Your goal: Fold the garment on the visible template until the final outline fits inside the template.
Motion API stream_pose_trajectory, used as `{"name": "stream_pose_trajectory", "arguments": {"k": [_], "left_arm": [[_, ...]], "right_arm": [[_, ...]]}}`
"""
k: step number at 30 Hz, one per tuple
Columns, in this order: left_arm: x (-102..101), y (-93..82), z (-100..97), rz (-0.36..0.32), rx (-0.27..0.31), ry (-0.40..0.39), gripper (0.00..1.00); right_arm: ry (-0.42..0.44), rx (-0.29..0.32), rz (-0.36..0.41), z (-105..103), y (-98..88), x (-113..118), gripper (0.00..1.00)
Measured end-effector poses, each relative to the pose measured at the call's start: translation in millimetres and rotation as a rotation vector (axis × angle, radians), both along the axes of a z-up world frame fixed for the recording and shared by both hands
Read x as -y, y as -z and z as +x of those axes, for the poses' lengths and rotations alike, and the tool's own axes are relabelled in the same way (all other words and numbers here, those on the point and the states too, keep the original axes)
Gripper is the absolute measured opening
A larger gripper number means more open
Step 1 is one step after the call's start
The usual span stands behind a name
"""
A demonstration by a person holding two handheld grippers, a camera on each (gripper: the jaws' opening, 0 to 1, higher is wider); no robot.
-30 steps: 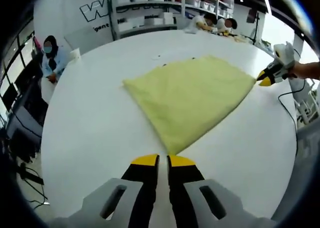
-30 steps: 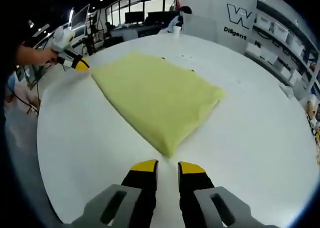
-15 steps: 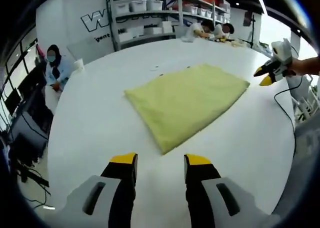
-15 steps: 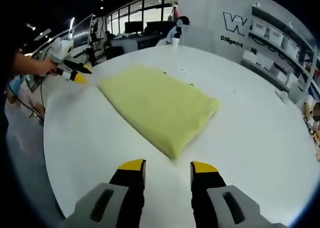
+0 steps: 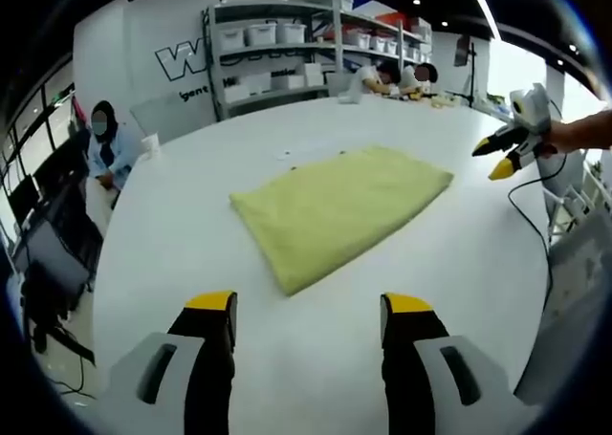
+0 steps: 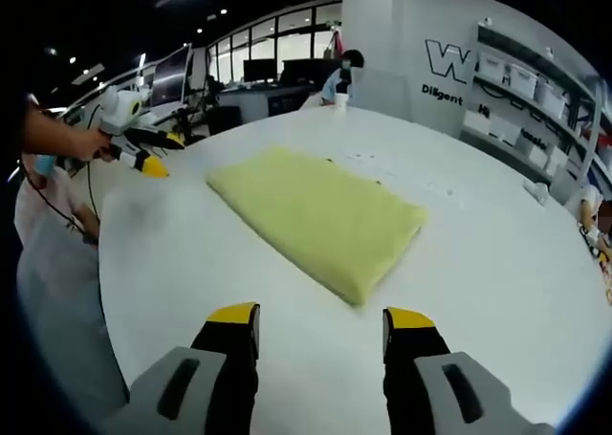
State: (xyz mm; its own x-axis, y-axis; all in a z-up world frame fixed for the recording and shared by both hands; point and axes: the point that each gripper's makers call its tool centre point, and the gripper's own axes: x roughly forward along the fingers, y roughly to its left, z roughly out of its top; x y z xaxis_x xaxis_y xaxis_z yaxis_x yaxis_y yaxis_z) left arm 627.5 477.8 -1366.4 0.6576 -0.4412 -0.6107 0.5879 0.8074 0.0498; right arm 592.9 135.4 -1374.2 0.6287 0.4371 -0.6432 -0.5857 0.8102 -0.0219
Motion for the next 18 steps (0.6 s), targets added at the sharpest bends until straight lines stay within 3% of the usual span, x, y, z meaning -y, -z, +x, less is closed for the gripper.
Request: {"name": "stream_pose_trajectory", "arguments": {"k": [11,18], "left_arm": [[-2,-7.4,-18.8,-0.054,0.032,-0.028,0.73],[0,-13.3,-39.1,-0.076,0.044,-0.037,0.81]], "right_arm": [[0.004,0.035,0.057,-18,-17.4,-13,0.67],[-0.010,0.051,0.066,-34,-22.3,-22,0.72]]}}
